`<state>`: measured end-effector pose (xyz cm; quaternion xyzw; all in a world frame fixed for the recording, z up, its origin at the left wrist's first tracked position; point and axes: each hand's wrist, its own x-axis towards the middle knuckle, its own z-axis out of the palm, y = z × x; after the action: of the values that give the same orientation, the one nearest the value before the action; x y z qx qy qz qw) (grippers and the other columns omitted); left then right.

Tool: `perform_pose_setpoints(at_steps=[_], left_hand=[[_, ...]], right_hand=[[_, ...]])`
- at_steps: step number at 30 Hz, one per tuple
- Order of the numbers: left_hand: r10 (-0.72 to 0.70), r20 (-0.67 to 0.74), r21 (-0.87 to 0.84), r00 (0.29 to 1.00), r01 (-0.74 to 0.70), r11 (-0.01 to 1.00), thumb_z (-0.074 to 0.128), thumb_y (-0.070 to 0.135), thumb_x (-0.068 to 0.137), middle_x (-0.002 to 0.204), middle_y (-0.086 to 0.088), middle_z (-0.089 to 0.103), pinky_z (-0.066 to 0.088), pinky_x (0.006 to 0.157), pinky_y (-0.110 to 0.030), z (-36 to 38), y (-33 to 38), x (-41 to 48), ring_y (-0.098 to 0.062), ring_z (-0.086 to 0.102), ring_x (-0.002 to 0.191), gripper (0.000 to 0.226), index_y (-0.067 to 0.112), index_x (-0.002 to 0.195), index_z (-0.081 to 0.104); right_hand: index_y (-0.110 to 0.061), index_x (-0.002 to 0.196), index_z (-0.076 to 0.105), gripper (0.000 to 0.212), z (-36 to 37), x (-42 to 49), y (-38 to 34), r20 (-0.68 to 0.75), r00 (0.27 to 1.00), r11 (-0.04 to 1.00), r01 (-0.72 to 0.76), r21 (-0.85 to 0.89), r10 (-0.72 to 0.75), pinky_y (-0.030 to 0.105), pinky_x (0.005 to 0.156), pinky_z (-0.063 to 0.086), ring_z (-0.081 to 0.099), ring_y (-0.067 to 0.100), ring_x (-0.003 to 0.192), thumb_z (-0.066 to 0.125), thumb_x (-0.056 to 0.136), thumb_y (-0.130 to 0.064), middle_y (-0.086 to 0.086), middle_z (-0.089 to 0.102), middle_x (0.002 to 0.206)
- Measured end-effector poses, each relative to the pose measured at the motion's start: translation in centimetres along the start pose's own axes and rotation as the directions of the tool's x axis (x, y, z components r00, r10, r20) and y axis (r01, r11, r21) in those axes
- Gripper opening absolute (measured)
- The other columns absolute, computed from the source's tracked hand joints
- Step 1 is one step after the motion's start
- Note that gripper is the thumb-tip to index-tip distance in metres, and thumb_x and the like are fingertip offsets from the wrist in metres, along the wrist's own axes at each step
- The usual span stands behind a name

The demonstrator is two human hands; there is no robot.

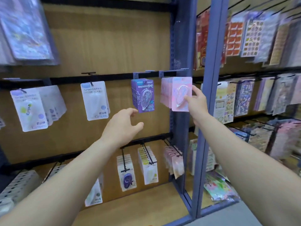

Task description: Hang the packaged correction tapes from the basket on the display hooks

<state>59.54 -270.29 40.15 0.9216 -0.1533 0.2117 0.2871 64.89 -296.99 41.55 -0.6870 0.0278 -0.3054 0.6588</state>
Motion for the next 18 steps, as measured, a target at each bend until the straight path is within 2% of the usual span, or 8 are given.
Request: perform_pose_setpoints(at_steps=[3,6,8,10,12,16,18], left_hand=[[0.032,-0.009,0.029,0.999,-0.032,0.999,0.068,0.043,0.092,0.138,0.004,0.060,0.050,0.102,-0.038,0.3,0.6,2.7,-0.016,0.058,0.122,0.057,0.024,0.143,0.052],[0.027,-0.028,0.016,0.999,-0.027,1.000,0.068,0.044,0.092,0.138,0.004,0.059,0.048,0.093,-0.031,1.0,0.6,4.4,-0.014,0.058,0.118,0.057,0.024,0.142,0.051],[0.025,-0.025,0.012,0.999,-0.025,1.000,0.068,0.044,0.093,0.138,0.004,0.059,0.049,0.093,-0.032,1.4,0.4,5.1,-0.014,0.058,0.118,0.057,0.024,0.143,0.051],[0.028,-0.008,0.025,1.000,-0.028,0.999,0.067,0.044,0.093,0.140,0.004,0.058,0.050,0.093,-0.032,1.7,0.1,5.5,-0.014,0.057,0.119,0.058,0.025,0.144,0.049],[0.031,0.005,0.031,1.000,-0.031,0.999,0.067,0.045,0.093,0.141,0.005,0.057,0.050,0.092,-0.031,2.0,-0.3,5.9,-0.013,0.057,0.120,0.059,0.025,0.145,0.048],[0.025,0.012,0.041,1.000,-0.026,0.999,0.067,0.044,0.094,0.141,0.004,0.056,0.047,0.087,-0.028,2.3,-0.6,6.4,-0.014,0.057,0.120,0.057,0.025,0.144,0.048],[0.018,0.020,0.039,1.000,-0.018,0.999,0.067,0.044,0.094,0.141,0.003,0.056,0.047,0.085,-0.027,2.4,-0.7,6.7,-0.013,0.057,0.120,0.057,0.024,0.144,0.048]], right_hand=[[-0.028,0.118,0.069,0.045,0.3,2.1,0.0,0.039,0.999,0.999,0.019,-0.030,-0.018,0.036,0.084,0.059,0.068,0.021,0.101,0.051,0.088,0.000,-0.006,0.073,0.105],[-0.030,0.113,0.069,0.043,0.7,3.1,0.5,0.063,0.998,0.999,0.003,-0.032,-0.001,0.038,0.086,0.058,0.066,0.013,0.094,0.046,0.092,0.000,-0.013,0.071,0.100],[-0.033,0.124,0.065,0.045,0.9,3.8,1.2,0.052,0.999,1.000,0.005,-0.026,-0.004,0.042,0.090,0.058,0.067,0.013,0.097,0.047,0.094,-0.005,-0.011,0.070,0.102],[-0.031,0.140,0.054,0.050,1.0,4.3,1.7,0.018,1.000,1.000,0.000,0.003,0.000,0.033,0.083,0.058,0.066,0.011,0.097,0.050,0.097,-0.007,-0.010,0.066,0.101],[-0.029,0.143,0.052,0.051,1.0,4.7,2.2,0.009,1.000,1.000,0.012,0.004,-0.012,0.030,0.079,0.057,0.068,0.011,0.097,0.050,0.098,-0.007,-0.009,0.067,0.101],[-0.039,0.144,0.050,0.052,1.4,5.8,3.0,0.074,0.997,0.995,-0.001,-0.102,0.009,0.045,0.086,0.062,0.069,0.018,0.105,0.051,0.097,-0.017,0.000,0.070,0.115],[-0.041,0.148,0.045,0.056,1.9,6.3,3.0,0.069,0.998,0.982,0.003,-0.188,0.010,0.046,0.093,0.059,0.064,0.021,0.113,0.050,0.096,-0.020,0.001,0.065,0.128]])
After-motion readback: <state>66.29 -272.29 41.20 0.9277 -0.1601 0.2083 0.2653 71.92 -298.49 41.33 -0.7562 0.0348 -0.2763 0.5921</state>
